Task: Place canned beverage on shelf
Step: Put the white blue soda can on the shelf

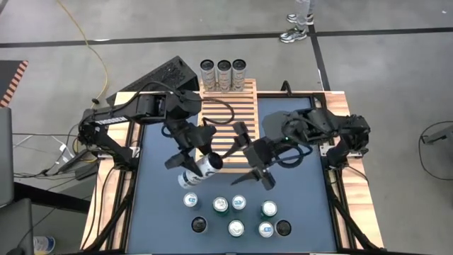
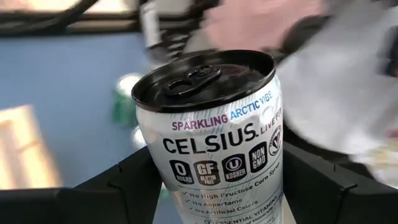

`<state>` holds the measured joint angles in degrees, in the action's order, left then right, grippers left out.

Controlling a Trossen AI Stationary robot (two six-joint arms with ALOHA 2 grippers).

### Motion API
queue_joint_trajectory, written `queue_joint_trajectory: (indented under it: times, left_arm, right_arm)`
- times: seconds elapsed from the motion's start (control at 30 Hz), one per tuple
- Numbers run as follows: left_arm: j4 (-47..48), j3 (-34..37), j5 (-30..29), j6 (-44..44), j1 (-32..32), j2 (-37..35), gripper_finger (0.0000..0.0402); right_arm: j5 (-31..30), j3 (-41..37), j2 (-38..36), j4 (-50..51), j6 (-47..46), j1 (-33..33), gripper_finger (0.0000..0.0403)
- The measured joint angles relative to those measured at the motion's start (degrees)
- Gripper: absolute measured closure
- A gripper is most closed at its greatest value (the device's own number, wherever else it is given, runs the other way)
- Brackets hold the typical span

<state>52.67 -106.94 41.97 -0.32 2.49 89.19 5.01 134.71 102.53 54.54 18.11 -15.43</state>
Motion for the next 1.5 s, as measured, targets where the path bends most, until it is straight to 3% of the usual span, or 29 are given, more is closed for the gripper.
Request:
queue_joint_trajectory:
  times: [0.2,0.3,0.5,0.77,1.03,1.2,1.5]
  left_arm:
    - [2.85,0.0,-21.35,4.88,-1.72,-0.02,0.014]
    - [2.85,0.0,-26.07,6.86,-2.33,-0.02,0.014]
    - [2.77,0.0,-27.6,7.03,-2.53,-0.02,0.014]
    - [1.52,0.0,-28.39,8.0,-2.54,-0.01,0.014]
    - [1.41,0.0,-29.28,9.7,-2.55,-0.01,0.014]
    - [1.43,0.0,-29.33,9.9,-2.55,-0.02,0.014]
    - [1.63,0.0,-29.9,10.29,-2.48,-0.01,0.014]
  right_arm:
    - [-19.34,0.09,-1.65,0.34,-15.94,-0.96,0.0127]
    - [-21.76,0.06,-1.64,3.99,-18.62,-0.59,0.0127]
    - [-21.75,0.04,-1.21,8.78,-28.07,-0.01,0.0127]
    - [-21.44,0.01,0.38,9.76,-31.52,1.97,0.0127]
    - [-21.04,0.01,2.52,9.75,-31.79,4.01,0.0127]
    - [-14.69,0.02,3.12,9.9,-31.74,4.6,0.0127]
    - [-15.1,0.03,3.49,10.56,-31.18,6.27,0.0126]
